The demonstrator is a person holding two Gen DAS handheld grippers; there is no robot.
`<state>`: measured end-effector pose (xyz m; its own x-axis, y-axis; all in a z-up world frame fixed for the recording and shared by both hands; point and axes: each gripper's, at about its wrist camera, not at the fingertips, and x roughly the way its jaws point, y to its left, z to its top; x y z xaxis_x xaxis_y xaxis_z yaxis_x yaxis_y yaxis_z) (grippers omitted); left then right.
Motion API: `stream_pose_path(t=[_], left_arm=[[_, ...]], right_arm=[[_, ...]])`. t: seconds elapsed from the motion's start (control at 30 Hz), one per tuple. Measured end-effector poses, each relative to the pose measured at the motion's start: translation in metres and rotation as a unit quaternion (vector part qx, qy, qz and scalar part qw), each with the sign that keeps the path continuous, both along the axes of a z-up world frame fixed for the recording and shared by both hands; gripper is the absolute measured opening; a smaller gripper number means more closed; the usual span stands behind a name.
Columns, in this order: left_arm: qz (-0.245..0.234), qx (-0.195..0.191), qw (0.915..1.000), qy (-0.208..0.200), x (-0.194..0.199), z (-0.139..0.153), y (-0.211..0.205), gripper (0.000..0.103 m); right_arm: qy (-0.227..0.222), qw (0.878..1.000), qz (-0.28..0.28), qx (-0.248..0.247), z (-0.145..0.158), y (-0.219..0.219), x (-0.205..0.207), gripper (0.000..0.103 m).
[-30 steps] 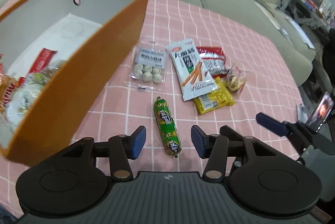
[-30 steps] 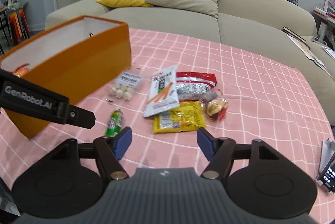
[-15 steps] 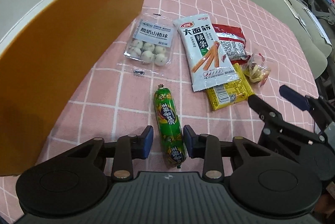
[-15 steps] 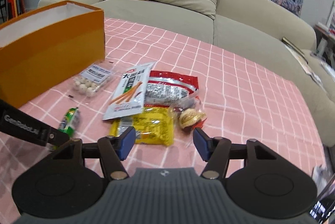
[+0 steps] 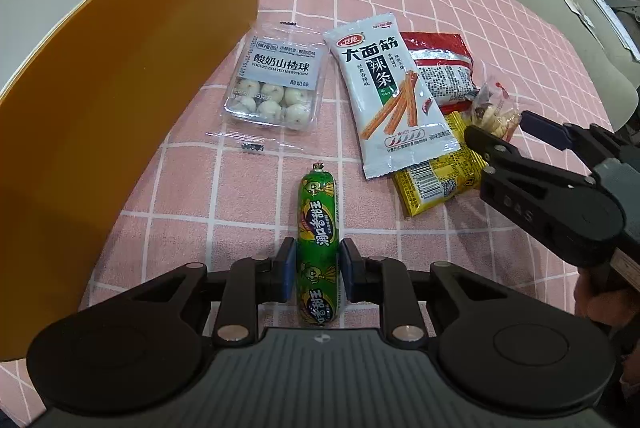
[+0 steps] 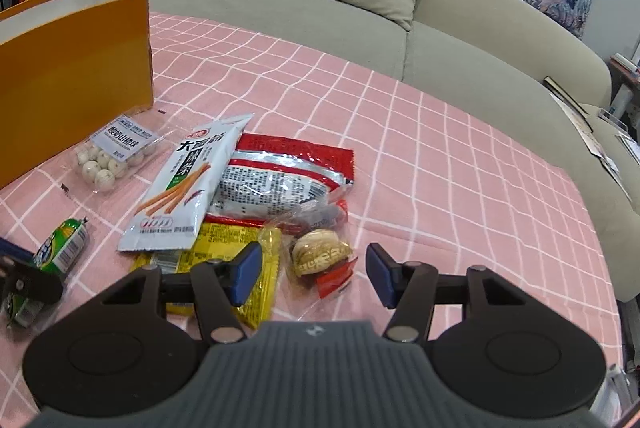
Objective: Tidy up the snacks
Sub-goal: 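Grasp the green sausage stick with left tool while right tool grasps the bread packet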
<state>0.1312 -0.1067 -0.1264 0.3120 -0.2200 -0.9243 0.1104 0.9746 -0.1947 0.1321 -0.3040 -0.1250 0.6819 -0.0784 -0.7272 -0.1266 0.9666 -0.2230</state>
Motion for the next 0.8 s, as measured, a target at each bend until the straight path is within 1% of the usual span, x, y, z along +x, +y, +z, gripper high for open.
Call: stream_pose_path(t=[0.13,0.2,0.3,0.53,0.63,0.8], left_arm=[[-0.001,0.000,1.0000,0.000,0.000,0.000,0.000,0.025],[-0.001,0.001,1.0000,0.000,0.000,0.000,-0.001,0.025],[-0.002,0.001,1.0000,-0.001,-0.001,0.001,-0.001,0.025],[-0.001,-0.003,1.0000,0.000,-0.005,0.001,0.002,0.024],[-0.002,-0.009,1.0000,0.001,-0.008,0.002,0.004,0.024],[0.003,-0.021,0.9998,-0.004,-0.016,0.008,0.011,0.024]], right_arm=[[0.003,1.000,-0.008,0.001,-0.003,0.001,0.005,0.050],[0.005,1.000,-0.013,0.000,-0.004,0.000,0.007,0.041],[0.006,1.000,-0.013,0.006,-0.002,0.000,0.007,0.036],[-0.001,1.000,-0.020,0.007,0.009,0.003,-0.007,0.034],[-0.001,0.999,-0.029,0.020,0.017,0.004,-0.020,0.034],[-0.006,0.999,-0.025,0.034,0.028,0.019,-0.049,0.034]])
